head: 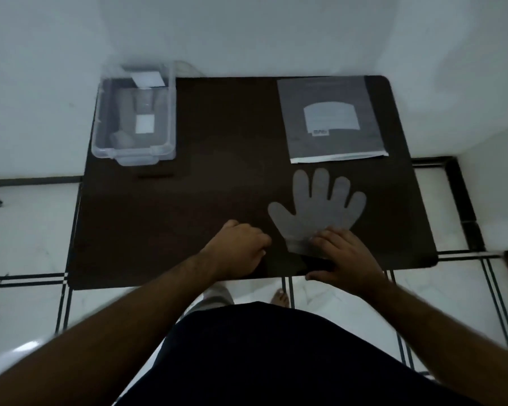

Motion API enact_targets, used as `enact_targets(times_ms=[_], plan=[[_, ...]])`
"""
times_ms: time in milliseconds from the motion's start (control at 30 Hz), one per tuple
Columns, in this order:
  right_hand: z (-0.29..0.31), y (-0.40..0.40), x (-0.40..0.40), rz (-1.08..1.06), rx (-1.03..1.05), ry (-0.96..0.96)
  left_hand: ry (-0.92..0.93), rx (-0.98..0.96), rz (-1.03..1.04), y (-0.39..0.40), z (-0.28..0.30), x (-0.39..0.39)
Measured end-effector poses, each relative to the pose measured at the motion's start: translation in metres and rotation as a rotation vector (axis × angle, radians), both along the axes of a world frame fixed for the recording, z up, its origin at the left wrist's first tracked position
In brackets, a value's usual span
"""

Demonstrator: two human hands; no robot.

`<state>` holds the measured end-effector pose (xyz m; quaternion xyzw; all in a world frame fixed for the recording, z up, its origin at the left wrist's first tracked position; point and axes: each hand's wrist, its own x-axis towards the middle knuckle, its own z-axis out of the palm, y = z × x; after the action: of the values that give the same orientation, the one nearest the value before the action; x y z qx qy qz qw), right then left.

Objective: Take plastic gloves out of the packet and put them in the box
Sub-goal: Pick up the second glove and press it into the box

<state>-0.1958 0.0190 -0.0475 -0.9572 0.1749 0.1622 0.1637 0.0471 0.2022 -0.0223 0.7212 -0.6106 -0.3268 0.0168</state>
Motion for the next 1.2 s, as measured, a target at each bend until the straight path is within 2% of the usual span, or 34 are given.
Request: enact_targets(times_ms=[100, 233, 467, 800, 933, 1100, 1200], plan=[[-0.009, -0.010, -0.036, 0.005, -0.023, 0.024, 0.004, -0.018, 0.007, -0.013, -0.016, -0.037], [-0.016, -0.012, -0.052, 0.059, -0.062, 0.029, -0.010, -0.107, 0.157, -0.017, -0.032, -0.074], [-0.027, -0.004, -0.059, 0.069, -0.099, -0.086, -0.073, -0.137, 0.240, -0.020, -0.044, -0.099], [-0.042, -0.005, -0.068, 0.082, -0.109, -0.172, -0.189, -0.178, 0.032, -0.019, -0.061, -0.112], [-0.030, -0.001, -0.063, 0.068, -0.080, -0.216, -0.212, -0.218, -0.005, -0.018, -0.060, -0.120], [0.016, -0.005, -0.032, -0.096, 0.106, -0.393, -0.132, -0.348, 0.205, -0.018, -0.042, -0.118], [0.049, -0.016, -0.002, -0.072, 0.155, -0.415, -0.010, -0.430, 0.407, -0.012, -0.017, -0.102]])
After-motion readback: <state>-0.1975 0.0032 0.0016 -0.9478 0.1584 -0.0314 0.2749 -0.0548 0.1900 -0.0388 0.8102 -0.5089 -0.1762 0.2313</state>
